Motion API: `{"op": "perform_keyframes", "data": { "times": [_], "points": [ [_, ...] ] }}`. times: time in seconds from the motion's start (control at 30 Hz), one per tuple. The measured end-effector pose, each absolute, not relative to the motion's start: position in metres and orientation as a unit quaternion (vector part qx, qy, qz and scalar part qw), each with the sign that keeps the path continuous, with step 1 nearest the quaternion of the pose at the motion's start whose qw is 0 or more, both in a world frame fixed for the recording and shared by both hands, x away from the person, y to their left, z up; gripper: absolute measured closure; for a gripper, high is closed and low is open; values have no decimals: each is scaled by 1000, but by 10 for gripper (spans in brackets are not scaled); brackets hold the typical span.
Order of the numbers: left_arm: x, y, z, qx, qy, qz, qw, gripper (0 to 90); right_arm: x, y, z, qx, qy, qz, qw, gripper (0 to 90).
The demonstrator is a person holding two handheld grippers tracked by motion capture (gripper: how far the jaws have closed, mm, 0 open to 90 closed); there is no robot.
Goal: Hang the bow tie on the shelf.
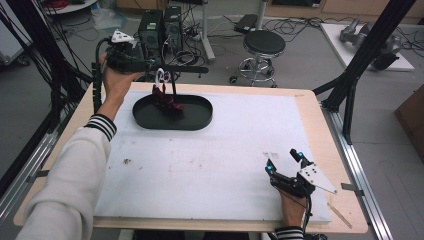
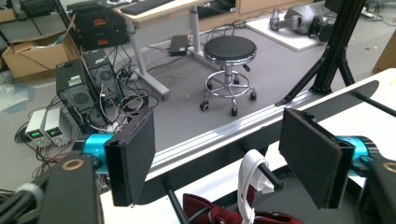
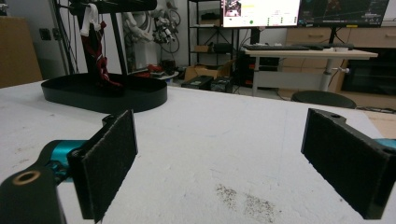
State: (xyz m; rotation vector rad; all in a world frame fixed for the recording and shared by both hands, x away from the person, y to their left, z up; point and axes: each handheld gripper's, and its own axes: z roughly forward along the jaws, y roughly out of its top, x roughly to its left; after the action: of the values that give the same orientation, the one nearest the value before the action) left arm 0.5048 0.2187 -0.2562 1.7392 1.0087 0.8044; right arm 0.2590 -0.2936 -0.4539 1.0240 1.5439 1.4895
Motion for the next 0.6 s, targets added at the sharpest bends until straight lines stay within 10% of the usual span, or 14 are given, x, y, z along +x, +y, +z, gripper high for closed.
{"op": "perform_keyframes", "data": {
  "times": [0.6],
  "points": [
    [354,292,-321,677,295,313,597,246,258,-292,-454,400,602,578,380,96]
  ]
}}
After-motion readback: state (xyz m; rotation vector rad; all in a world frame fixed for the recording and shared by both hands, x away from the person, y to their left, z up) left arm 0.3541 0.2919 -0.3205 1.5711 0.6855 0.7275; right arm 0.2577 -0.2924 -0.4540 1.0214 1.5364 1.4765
